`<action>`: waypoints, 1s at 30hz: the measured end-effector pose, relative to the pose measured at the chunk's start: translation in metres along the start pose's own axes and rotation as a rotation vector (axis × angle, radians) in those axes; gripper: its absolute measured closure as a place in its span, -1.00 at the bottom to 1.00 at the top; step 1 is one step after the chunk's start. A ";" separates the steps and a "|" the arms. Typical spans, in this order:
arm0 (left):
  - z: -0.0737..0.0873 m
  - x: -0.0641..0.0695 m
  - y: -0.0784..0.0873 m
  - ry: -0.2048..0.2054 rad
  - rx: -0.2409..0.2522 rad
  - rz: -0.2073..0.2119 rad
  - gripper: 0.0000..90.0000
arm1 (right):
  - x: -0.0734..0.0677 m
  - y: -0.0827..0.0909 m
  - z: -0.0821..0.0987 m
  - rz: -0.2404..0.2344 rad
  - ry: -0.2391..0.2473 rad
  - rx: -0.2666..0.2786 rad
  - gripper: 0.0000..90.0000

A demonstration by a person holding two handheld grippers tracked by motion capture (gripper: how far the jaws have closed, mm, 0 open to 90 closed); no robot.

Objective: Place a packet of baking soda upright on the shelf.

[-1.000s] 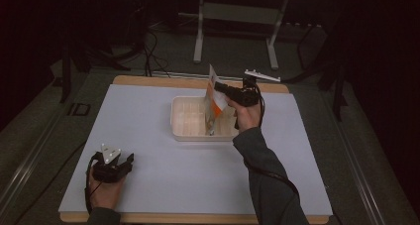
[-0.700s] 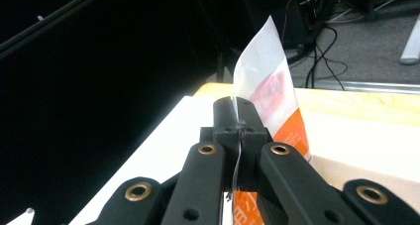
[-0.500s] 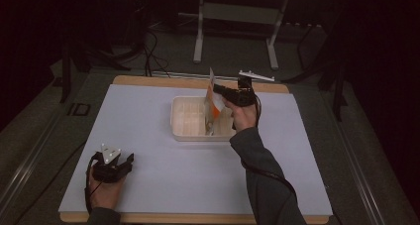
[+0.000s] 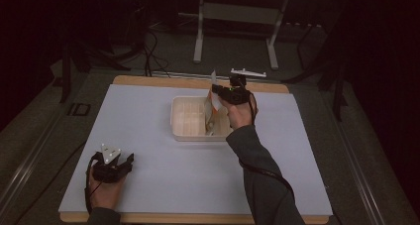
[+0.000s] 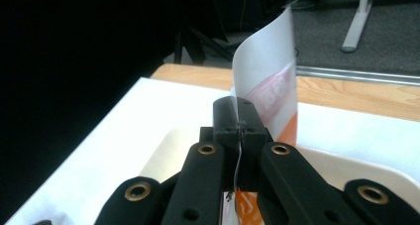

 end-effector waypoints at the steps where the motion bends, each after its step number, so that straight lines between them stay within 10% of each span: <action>1: 0.000 0.000 0.000 0.001 0.000 0.001 0.10 | -0.001 -0.001 0.000 -0.002 0.000 -0.003 1.00; 12: 0.000 0.000 0.000 0.003 0.003 0.000 0.10 | -0.014 0.008 -0.008 0.013 0.079 -0.055 0.46; 30: 0.000 -0.001 0.000 0.007 0.007 -0.004 0.10 | -0.038 0.055 -0.007 -0.053 0.209 -0.098 0.33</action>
Point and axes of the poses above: each handheld gripper's, and its own axes: y roughly backward along the jaws, z roughly out of its underside, x roughly to its right, the point moved 2 cm from there along -y, roughly forward along the jaws, and after that the axes turned 9 degrees about -z, right-handed, at the moved point
